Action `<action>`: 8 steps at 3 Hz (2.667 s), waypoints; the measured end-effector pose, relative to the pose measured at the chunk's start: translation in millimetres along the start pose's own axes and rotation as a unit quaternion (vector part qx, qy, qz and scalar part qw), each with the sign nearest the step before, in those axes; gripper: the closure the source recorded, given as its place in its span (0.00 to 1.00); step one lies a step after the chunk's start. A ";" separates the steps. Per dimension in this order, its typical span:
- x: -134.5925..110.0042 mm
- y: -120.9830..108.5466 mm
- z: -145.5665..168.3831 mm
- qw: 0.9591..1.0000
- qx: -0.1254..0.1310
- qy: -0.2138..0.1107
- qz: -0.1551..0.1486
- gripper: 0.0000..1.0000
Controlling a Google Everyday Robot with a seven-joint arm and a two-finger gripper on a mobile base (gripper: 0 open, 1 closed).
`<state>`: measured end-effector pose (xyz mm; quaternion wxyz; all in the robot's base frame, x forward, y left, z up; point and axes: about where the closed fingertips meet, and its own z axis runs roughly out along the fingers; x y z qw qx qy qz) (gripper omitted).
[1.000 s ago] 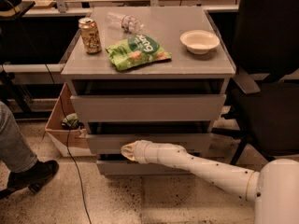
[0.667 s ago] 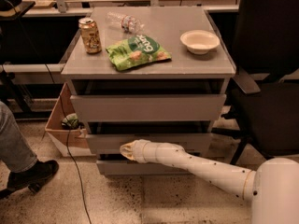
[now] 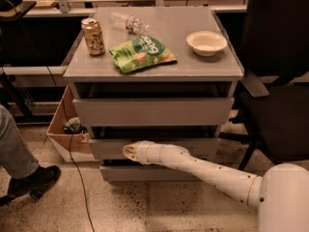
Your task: Close middle drawer
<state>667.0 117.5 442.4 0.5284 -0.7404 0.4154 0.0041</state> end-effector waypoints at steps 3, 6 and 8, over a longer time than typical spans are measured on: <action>11.8 -18.7 1.1 0.999 0.043 0.006 0.013 1.00; 35.0 63.5 -187.2 0.979 -0.027 0.117 0.167 1.00; 33.1 78.1 -257.5 0.967 -0.030 0.155 0.199 0.82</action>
Offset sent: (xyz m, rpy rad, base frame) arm 0.0370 0.0069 0.0246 0.0936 -0.0633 -0.0513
